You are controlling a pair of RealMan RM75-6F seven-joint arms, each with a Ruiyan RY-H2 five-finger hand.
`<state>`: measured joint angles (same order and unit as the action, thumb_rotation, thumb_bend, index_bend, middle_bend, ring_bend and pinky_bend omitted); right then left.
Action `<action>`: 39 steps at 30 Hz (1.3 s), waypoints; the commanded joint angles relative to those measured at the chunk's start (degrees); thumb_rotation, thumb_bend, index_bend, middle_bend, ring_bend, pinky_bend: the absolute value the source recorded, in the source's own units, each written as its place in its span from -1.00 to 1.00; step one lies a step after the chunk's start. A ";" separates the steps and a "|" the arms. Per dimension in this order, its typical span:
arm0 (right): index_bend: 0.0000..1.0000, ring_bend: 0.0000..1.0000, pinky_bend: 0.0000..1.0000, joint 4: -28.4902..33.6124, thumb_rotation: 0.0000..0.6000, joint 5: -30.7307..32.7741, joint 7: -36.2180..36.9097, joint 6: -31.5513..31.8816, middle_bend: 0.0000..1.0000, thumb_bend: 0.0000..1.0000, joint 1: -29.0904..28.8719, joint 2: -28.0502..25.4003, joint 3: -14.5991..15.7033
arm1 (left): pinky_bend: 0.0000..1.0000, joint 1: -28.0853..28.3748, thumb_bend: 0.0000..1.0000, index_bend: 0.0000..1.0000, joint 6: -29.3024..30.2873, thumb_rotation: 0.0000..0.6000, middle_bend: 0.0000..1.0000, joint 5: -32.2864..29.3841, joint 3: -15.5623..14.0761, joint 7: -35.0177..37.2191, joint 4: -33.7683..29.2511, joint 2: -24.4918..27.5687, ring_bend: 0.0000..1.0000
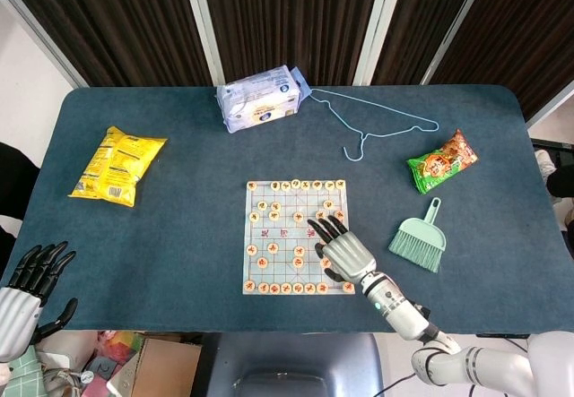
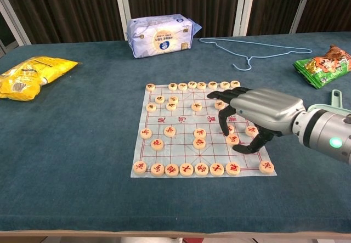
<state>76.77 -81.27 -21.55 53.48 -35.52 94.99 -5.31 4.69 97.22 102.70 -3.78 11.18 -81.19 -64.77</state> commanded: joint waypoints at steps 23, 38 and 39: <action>-0.15 -1.00 -1.00 2.15 1.00 -3.50 4.47 6.51 -0.81 -0.12 1.66 -2.94 2.69 | -0.85 -0.05 -0.19 -1.00 0.12 1.00 -1.00 0.08 0.06 -0.11 0.03 0.02 -1.00; -1.00 -1.00 -1.00 19.31 1.00 -7.14 4.74 42.14 -1.00 -0.35 30.33 -25.32 14.86 | -0.86 -0.93 -0.19 -1.00 0.32 1.00 -1.00 -0.75 0.58 -4.86 -0.44 -1.05 -1.00; -1.00 -1.00 -1.00 19.16 1.00 -6.87 6.13 42.85 -1.00 -0.35 30.68 -25.25 14.00 | -0.86 -0.86 -0.19 -1.00 0.12 1.00 -1.00 -0.77 0.62 -5.16 -0.41 -1.18 -1.00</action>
<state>96.93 -88.22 -17.79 88.08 -12.09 73.38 7.17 3.79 97.54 101.97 -3.21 6.26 -81.56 -65.77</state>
